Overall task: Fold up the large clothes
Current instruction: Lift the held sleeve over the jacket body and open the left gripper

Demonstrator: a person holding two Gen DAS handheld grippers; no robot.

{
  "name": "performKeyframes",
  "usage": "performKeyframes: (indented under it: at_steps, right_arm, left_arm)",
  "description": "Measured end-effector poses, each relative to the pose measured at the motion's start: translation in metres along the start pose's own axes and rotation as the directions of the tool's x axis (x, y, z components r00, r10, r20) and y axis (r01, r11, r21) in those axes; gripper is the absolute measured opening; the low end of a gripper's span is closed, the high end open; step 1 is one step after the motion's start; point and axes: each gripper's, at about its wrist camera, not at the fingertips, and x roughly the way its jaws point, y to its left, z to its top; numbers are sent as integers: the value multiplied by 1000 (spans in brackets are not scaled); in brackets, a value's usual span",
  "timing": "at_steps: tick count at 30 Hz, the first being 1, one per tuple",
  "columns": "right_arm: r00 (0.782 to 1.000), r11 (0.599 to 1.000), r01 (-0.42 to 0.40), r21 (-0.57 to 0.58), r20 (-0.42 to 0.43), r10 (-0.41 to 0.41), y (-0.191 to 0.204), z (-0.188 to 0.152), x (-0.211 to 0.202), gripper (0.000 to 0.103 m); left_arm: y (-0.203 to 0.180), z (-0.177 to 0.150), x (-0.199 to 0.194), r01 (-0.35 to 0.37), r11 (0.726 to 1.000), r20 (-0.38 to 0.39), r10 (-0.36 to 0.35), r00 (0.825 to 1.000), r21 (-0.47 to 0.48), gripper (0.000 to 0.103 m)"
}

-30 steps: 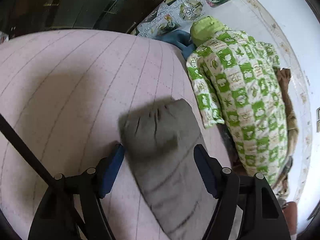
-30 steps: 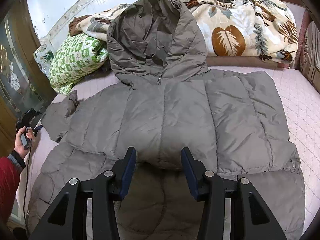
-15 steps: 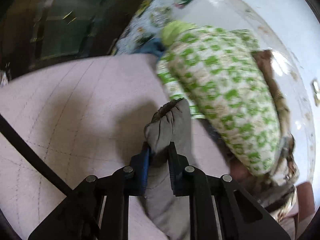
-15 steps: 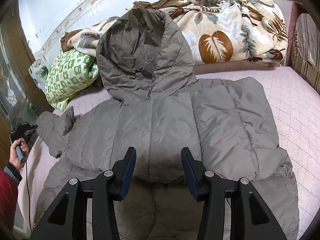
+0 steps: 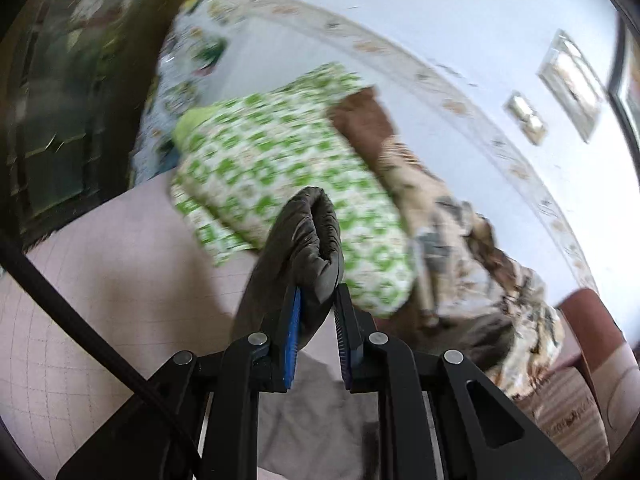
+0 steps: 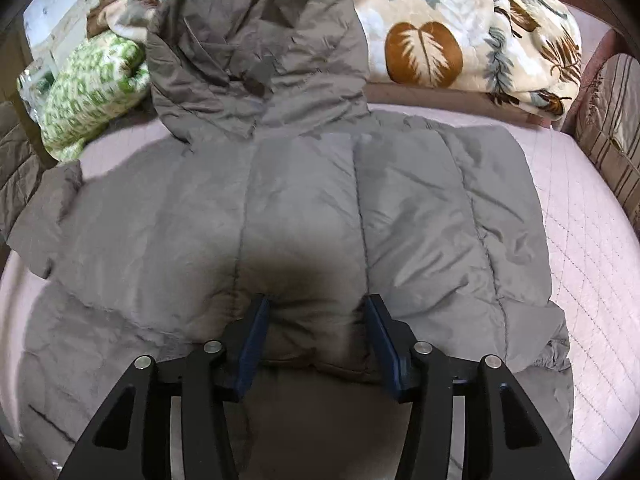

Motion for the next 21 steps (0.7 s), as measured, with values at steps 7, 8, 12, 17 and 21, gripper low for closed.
performKeyframes:
  at_steps: [7,8,12,17,21]
  right_arm:
    - [980,984,-160,78,128,149,-12,5,-50,54]
    - [976,979,-182,95,140,168,-16,6,-55,54]
    - [965,968,-211,138,185,184,-31,5,-73,54]
    - [955,949,-249,193,214,207,-54,4,-86,55]
    - [952,943,-257,212,222,210,-66,3,-90,56]
  left_arm:
    - [-103,-8,-43,107,985,6,-108,994,135,15]
    - [-120,-12,-48,126,979,2,-128,992,159,12]
    - [-183,-30,-63,194,953,-22,-194,981,233,11]
    - [-232,-55,-56,222,926,-92,-203,975,305,12]
    - [-235,-84,-32,147,876,-141,-92,986,459,39]
